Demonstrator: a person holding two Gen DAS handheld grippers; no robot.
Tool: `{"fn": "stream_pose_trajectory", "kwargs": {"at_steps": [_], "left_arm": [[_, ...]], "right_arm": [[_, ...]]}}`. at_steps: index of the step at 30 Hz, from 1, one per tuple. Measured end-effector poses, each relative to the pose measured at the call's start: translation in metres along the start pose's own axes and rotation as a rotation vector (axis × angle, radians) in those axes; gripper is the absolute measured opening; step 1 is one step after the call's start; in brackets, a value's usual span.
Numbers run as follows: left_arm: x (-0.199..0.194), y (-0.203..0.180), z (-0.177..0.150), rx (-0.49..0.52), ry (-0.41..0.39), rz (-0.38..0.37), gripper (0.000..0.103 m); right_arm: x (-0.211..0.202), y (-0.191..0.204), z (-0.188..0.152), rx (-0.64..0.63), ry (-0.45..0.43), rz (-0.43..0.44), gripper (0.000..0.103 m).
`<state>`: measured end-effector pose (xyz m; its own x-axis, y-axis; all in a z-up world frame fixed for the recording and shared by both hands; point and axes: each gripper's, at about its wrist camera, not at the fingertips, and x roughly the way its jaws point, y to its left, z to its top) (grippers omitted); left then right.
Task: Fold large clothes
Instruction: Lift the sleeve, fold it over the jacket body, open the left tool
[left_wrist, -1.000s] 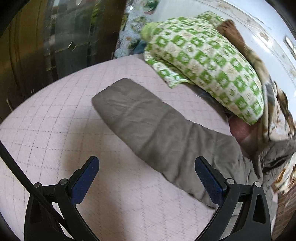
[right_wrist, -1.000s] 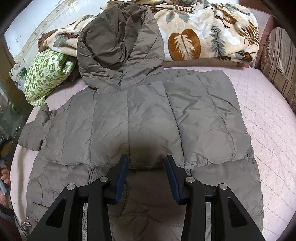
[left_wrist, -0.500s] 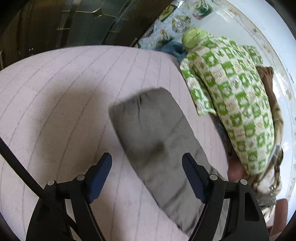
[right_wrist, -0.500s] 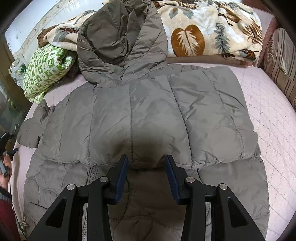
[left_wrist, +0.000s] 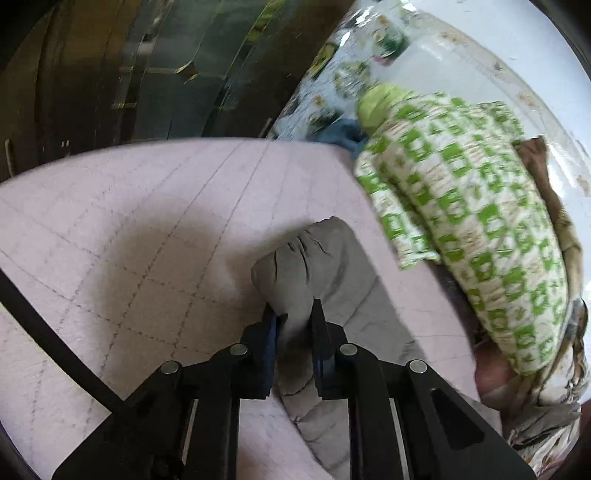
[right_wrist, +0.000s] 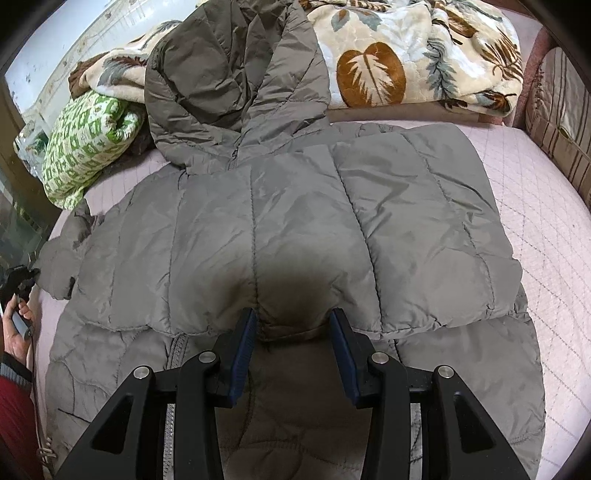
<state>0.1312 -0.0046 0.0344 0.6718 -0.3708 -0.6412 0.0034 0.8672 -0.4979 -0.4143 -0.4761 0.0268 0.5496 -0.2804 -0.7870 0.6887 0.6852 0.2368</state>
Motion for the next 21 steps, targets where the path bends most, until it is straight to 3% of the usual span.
{"fn": "stream_pose_trajectory", "kwargs": {"at_steps": [13,21], "left_arm": [[-0.157,-0.139,0.011,0.277,-0.135,-0.138,0.015],[-0.260,-0.244,-0.034,0.453,-0.186,-0.266,0.015]], "right_arm": [[-0.041,-0.032,0.007,0.130,-0.111,0.072,0.044],[-0.064,-0.052,0.011,0.175,-0.162,0.101,0.044]]}}
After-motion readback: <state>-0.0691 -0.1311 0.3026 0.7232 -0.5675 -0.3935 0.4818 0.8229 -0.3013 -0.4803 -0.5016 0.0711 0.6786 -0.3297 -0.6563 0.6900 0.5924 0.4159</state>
